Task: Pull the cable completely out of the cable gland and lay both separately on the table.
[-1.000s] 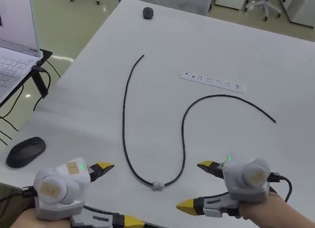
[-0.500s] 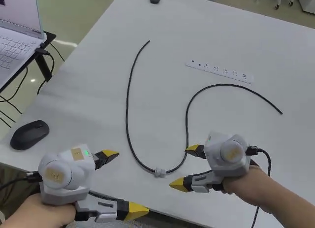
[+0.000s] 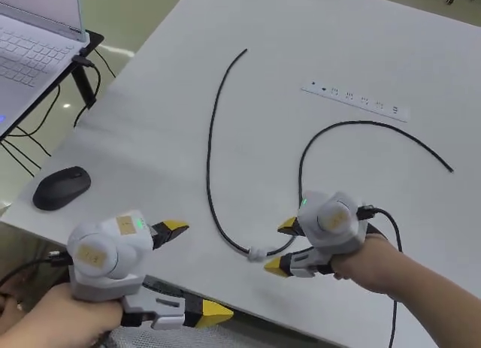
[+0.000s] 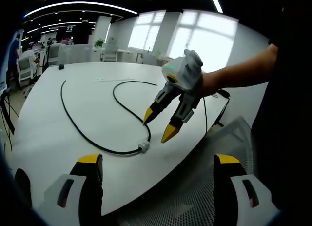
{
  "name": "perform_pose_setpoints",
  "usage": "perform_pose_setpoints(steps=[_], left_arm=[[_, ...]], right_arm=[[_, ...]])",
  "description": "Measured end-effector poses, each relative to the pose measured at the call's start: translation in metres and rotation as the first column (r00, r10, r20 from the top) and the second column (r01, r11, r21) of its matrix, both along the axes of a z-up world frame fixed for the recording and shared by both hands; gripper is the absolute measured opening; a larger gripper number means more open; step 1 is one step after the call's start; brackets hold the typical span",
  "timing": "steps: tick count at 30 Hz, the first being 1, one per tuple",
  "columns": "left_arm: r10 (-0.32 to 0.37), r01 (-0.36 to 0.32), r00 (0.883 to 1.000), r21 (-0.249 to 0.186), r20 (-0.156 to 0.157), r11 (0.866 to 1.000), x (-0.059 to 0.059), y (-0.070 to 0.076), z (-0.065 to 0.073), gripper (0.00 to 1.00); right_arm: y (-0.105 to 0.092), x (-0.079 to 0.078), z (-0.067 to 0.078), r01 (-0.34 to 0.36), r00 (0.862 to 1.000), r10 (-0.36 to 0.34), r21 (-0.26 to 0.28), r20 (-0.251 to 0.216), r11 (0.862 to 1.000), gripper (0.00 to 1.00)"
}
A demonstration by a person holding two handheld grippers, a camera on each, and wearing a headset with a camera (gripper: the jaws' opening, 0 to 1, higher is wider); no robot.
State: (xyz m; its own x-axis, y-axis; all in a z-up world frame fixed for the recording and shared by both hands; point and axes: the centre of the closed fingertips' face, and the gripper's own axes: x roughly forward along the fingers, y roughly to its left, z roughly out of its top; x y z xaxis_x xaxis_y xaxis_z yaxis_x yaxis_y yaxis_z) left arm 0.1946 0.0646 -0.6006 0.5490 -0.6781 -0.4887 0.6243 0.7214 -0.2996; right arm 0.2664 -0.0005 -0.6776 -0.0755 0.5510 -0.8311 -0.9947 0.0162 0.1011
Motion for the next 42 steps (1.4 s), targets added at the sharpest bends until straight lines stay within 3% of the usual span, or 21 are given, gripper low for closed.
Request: perform_pose_setpoints(steps=[4,13,26,27,33,42], left_arm=[[-0.007,0.007,1.0,0.001,0.001,1.0,-0.001,-0.002,0.0,0.94],[-0.033,0.033,0.999,0.004,-0.015,0.999,-0.003,-0.009,-0.002,0.92],[-0.04,0.04,0.999,0.007,-0.01,0.999,-0.003,-0.009,0.0,0.92],[-0.04,0.041,0.999,0.009,-0.011,0.999,-0.003,-0.008,-0.001,0.91],[-0.037,0.038,0.999,0.01,-0.015,0.999,-0.004,-0.005,-0.001,0.91],[-0.049,0.049,0.999,0.001,-0.017,0.999,-0.006,-0.008,-0.002,0.87]], right_arm=[[-0.001,-0.001,-0.012,-0.045,0.999,0.046,-0.045,0.011,0.998,0.38],[0.003,-0.006,-0.032,-0.099,0.995,0.099,-0.093,-0.009,0.991,0.3],[0.01,-0.01,-0.041,-0.151,0.989,0.151,-0.104,-0.013,0.983,0.23],[0.012,-0.008,-0.04,-0.165,0.986,0.167,-0.096,0.006,0.982,0.21],[0.01,-0.002,-0.042,-0.167,0.985,0.171,-0.118,0.027,0.979,0.1],[0.009,-0.001,-0.042,-0.145,0.989,0.147,-0.108,0.01,0.984,0.08]])
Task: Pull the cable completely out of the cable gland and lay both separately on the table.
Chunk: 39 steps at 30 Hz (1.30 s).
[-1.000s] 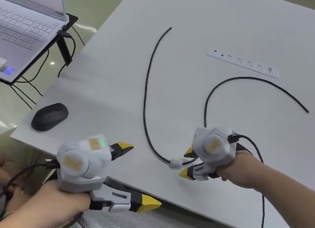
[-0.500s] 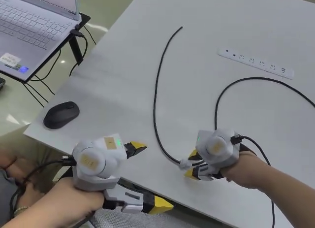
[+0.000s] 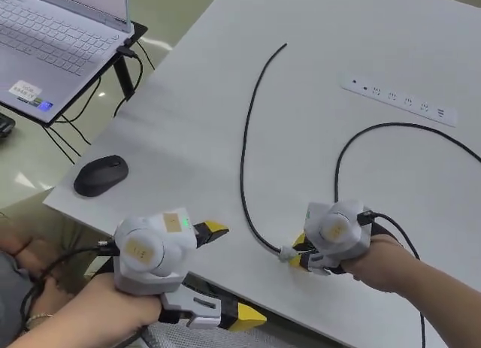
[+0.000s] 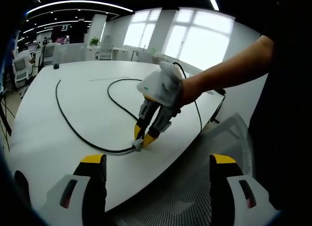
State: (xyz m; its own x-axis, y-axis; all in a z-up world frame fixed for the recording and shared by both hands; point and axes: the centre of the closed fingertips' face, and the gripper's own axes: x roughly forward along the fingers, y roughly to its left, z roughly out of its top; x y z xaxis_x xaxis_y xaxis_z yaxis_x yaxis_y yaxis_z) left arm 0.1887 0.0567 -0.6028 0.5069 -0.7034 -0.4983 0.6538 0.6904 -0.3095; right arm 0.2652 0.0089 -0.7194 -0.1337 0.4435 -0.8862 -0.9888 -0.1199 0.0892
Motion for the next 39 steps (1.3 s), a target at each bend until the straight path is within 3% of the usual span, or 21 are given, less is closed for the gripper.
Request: perform_pose_setpoints(steps=[9,15,19,27,33,39], left_arm=[[-0.017,0.017,1.0,0.003,0.0,1.0,0.002,-0.001,0.001,0.86],[-0.047,0.047,0.999,0.002,0.026,0.999,0.006,-0.006,0.008,0.83],[-0.06,0.06,0.997,-0.002,0.041,0.998,0.011,-0.01,0.018,0.83],[-0.114,0.113,0.991,0.017,0.073,0.993,0.021,-0.022,0.029,0.84],[-0.186,0.183,0.975,0.037,0.124,0.982,0.033,-0.038,0.048,0.84],[-0.226,0.224,0.959,0.03,0.17,0.974,0.048,-0.053,0.067,0.84]], right_arm=[[0.0,-0.002,0.015,0.017,1.0,-0.016,0.027,-0.016,0.999,0.07],[0.0,-0.008,0.03,0.056,0.997,-0.055,0.02,-0.045,0.998,0.07],[0.002,-0.012,0.04,0.038,0.999,-0.038,0.014,-0.031,0.999,0.07],[0.0,-0.009,0.077,0.045,0.999,-0.046,0.039,0.003,0.998,0.06],[-0.01,-0.007,0.108,0.065,0.997,-0.068,0.064,0.04,0.996,0.06],[-0.017,-0.004,0.132,0.11,0.992,-0.116,0.101,0.054,0.989,0.06]])
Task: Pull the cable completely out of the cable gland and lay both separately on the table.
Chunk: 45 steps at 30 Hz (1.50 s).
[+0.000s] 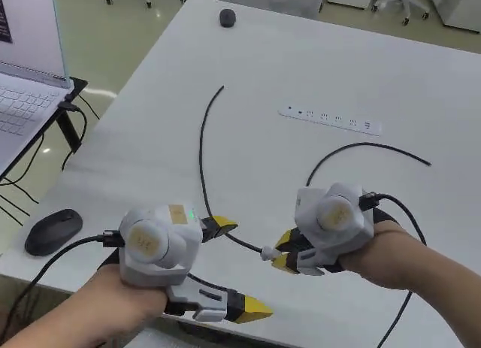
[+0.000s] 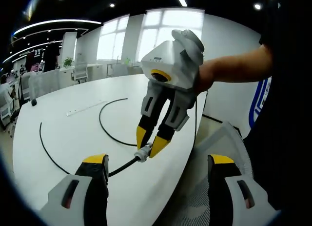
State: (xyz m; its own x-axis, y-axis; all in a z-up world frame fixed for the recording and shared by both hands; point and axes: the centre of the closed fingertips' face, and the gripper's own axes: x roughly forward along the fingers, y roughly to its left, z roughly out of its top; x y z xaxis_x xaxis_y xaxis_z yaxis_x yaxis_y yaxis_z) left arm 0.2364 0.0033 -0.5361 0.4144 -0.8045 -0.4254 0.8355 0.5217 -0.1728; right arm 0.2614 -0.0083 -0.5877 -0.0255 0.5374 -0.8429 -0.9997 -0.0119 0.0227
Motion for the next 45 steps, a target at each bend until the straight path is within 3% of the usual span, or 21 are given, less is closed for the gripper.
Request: perform_pose_setpoints(steps=[7,8,10,12,16,21,27,34,38,41,45], left_arm=[[-0.031,0.031,1.0,-0.017,-0.002,0.999,0.009,-0.011,-0.004,0.82],[-0.034,0.034,0.999,-0.018,-0.005,0.999,0.009,-0.012,-0.005,0.82],[-0.058,0.059,0.998,-0.03,0.021,0.998,0.007,-0.016,-0.003,0.8],[-0.06,0.06,0.998,-0.038,0.003,0.997,0.007,-0.019,-0.005,0.78],[-0.076,0.077,0.997,-0.055,0.011,0.996,0.004,-0.024,-0.004,0.74],[-0.082,0.08,0.997,-0.11,-0.01,0.991,-0.001,-0.029,0.0,0.68],[-0.117,0.116,0.993,-0.099,-0.011,0.988,-0.01,-0.033,-0.003,0.56],[-0.131,0.13,0.991,-0.103,-0.011,0.986,-0.012,-0.037,-0.003,0.47],[-0.143,0.141,0.99,-0.112,-0.009,0.984,-0.012,-0.038,-0.002,0.4],[-0.142,0.137,0.989,-0.134,-0.032,0.982,-0.013,-0.039,-0.002,0.37],[-0.151,0.146,0.988,-0.151,-0.022,0.978,-0.014,-0.04,0.002,0.32]], right_arm=[[-0.011,-0.005,0.018,0.014,1.0,-0.014,0.013,0.025,1.0,0.06],[-0.012,-0.006,0.02,0.016,1.0,-0.016,0.015,0.026,1.0,0.06],[-0.014,-0.007,0.023,0.018,0.999,-0.018,0.019,0.032,1.0,0.06],[-0.017,-0.01,0.025,0.02,0.999,-0.021,0.019,0.04,1.0,0.06],[-0.021,-0.016,0.031,0.01,0.998,-0.011,0.021,0.064,1.0,0.06],[-0.021,-0.025,0.034,-0.014,0.997,0.012,0.026,0.082,1.0,0.06],[-0.02,-0.034,0.039,-0.053,0.993,0.049,0.031,0.109,0.998,0.06],[-0.022,-0.038,0.041,-0.09,0.987,0.086,0.024,0.138,0.996,0.06],[-0.024,-0.039,0.042,-0.107,0.982,0.104,0.012,0.156,0.994,0.06],[-0.025,-0.04,0.043,-0.119,0.979,0.116,0.008,0.168,0.993,0.06],[-0.026,-0.043,0.045,-0.132,0.977,0.128,0.012,0.169,0.991,0.06]])
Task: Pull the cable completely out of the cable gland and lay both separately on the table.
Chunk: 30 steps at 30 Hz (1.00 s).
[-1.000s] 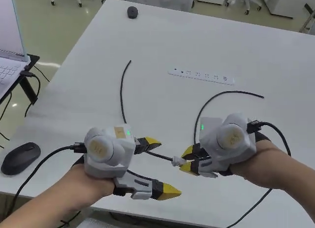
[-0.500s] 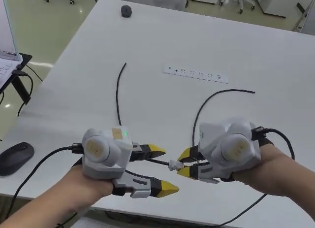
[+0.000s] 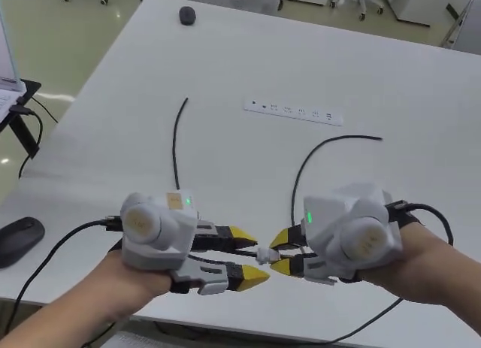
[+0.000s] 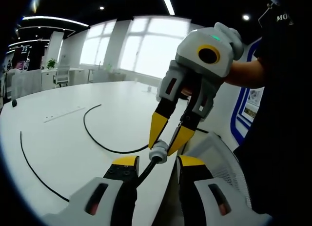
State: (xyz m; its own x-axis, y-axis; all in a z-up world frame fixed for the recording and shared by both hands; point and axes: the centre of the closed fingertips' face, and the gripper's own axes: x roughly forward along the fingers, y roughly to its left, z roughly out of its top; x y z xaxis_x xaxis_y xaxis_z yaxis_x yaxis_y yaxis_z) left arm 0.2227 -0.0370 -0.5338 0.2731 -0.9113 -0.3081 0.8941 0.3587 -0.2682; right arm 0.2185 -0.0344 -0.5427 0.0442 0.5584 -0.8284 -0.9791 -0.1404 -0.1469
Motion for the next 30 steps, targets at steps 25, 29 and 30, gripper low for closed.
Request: perform_pose_setpoints(steps=[25,29,30], left_arm=[[-0.051,0.051,0.999,-0.056,-0.008,0.997,-0.0039,-0.0034,0.002,0.16],[-0.069,0.069,0.998,-0.033,-0.002,0.997,-0.0073,-0.0049,0.0032,0.16],[-0.071,0.071,0.997,-0.027,-0.008,0.997,-0.0074,-0.0048,0.0037,0.15]], right_arm=[[-0.0034,-0.0047,-0.0012,-0.047,0.996,0.047,-0.002,0.073,0.999,0.06],[-0.0032,-0.0078,-0.0015,-0.052,0.996,0.051,0.0,0.075,0.999,0.07],[-0.003,-0.0084,-0.0018,-0.054,0.995,0.053,0.001,0.083,0.999,0.07]])
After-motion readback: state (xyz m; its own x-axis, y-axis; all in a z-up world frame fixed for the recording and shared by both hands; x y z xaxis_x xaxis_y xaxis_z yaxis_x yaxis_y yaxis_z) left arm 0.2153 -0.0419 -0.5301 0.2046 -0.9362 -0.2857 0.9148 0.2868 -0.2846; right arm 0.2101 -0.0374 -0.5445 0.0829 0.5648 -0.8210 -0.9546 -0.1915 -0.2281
